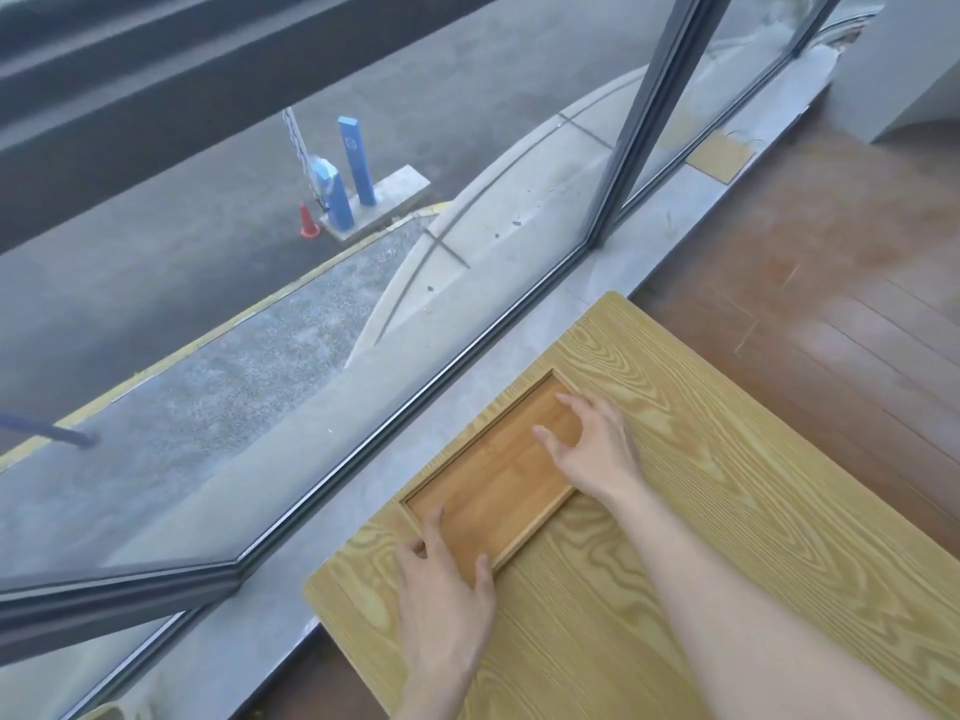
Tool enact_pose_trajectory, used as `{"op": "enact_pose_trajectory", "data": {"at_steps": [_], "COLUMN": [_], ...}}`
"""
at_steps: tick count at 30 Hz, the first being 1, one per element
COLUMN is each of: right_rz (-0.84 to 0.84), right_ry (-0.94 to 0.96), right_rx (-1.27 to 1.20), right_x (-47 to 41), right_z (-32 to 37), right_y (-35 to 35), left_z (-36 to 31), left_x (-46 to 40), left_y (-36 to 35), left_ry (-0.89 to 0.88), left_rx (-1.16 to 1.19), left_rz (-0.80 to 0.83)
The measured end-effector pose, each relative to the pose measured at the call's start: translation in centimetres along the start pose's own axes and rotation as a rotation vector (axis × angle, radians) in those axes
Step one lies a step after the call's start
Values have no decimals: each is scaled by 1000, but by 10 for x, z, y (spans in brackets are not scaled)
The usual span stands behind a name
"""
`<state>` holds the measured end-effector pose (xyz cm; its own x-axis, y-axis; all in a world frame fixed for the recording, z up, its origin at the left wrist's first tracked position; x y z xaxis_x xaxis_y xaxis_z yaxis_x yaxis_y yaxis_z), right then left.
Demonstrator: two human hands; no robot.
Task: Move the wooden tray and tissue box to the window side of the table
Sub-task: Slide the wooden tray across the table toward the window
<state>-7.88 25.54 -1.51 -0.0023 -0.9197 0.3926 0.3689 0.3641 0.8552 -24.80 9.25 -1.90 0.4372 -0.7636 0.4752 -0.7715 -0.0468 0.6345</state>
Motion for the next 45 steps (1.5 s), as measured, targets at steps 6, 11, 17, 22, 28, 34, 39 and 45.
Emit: {"op": "enact_pose_trajectory", "data": {"at_steps": [6,11,17,22,28,34,39,45], "right_rz": [-9,73,112,107,107,113,106,43], "right_ry": [68,141,169,158,157,153,158,148], "right_rx": [47,230,326,337,317,296,299,279], "right_x": [17,42,48,46,40,39,39,46], "right_z": [-7,-26,-37,-32,-28,-29,-30,-37], "right_y": [-8,-16,-23,-27,-25,-27,-30,-24], "left_z": [-4,-13,-19,-18,-23,-24,-25,-29], "left_x": [-6,-28,-51,-57,-66,-70,-71,-66], "left_y": [2,-5,-10,-8,-4,-2,-2,-3], "left_ry": [-163,-313,-328,-321,-293,-294,-301,-328], "left_rx": [-283,-325,-388,-352,-355,-330,-330,-332], "left_rz": [-69,12,107,105,92,98,99,105]}}
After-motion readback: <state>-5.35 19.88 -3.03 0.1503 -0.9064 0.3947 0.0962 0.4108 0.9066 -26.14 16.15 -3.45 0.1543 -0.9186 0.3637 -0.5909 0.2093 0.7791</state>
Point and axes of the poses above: each hand's wrist, its own x-axis away from the middle knuckle, its own y-axis out of the back of the hand, z = x × y, the point moved 3 cm from there along -x, towards the middle knuckle, and after that the axes turned 11 degrees about x, right-handed, at the moved point
